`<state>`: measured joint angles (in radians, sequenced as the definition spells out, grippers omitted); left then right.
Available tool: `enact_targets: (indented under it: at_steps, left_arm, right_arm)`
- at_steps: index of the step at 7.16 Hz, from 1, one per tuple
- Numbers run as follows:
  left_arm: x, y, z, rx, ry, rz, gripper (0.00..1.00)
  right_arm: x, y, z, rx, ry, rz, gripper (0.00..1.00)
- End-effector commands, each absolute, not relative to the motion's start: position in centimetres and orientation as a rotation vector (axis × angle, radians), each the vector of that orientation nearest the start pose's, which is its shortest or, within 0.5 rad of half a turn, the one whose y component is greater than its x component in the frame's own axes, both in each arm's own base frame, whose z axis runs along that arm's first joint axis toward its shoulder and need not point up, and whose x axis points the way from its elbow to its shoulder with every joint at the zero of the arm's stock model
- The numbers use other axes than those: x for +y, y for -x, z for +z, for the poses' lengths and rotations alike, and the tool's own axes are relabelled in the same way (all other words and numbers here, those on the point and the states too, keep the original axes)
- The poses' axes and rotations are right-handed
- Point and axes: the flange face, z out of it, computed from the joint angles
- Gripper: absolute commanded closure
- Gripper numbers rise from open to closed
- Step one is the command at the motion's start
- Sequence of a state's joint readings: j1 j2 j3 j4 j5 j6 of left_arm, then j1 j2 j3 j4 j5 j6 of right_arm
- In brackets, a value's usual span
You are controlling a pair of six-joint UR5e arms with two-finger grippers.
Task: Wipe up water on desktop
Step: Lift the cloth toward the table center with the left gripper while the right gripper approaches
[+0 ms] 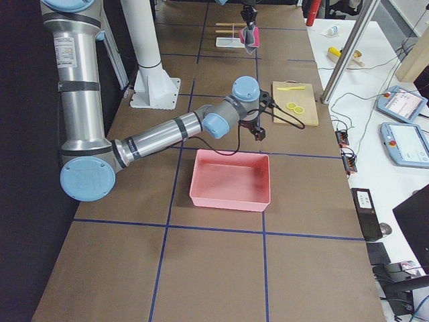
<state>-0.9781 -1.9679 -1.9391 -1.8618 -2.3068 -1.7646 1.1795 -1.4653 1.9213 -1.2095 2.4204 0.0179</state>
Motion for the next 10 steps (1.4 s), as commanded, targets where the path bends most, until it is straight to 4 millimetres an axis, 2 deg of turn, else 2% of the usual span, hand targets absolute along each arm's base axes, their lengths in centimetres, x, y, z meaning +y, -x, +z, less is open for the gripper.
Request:
enact_targets:
  at_steps: [1,2,3,4,5,7,9,10]
  left_arm:
    - [-49.1,-28.4,19.2,1.23,0.365,-0.746,0.99]
    - [-48.6,-29.3,17.5,1.24,0.422,-0.788,0.99]
    - [-48.1,-29.8,15.8,1.253,0.473,-0.841,0.98]
    - [-47.1,-30.9,14.8,1.263,0.491,-0.871,0.98]
    - [-45.6,-33.3,13.4,1.275,0.491,-0.865,0.98]
    - [-43.6,-35.9,11.1,1.291,0.526,-0.836,0.97]
    - [-42.2,-37.9,9.1,1.315,0.524,-0.828,0.97]
    - [-41.9,-38.0,8.7,1.321,0.53,-0.83,0.97]
  right_arm:
    - [-48.7,21.2,28.4,-1.001,-0.728,-0.801,0.0]
    - [-47.9,24.5,24.9,-1.031,-0.726,-0.747,0.0]
    - [-47.0,28.6,20.8,-1.036,-0.772,-0.73,0.0]
    - [-45.5,31.8,18.9,-1.019,-0.821,-0.749,0.0]
    - [-44.0,34.3,16.5,-1.037,-0.857,-0.781,0.0]
    - [-42.3,36.4,12.9,-1.085,-0.9,-0.834,0.0]
    - [-41.0,38.2,11.7,-1.072,-0.94,-0.836,0.0]
    - [-40.2,39.5,11.6,-1.051,-0.956,-0.827,0.0]
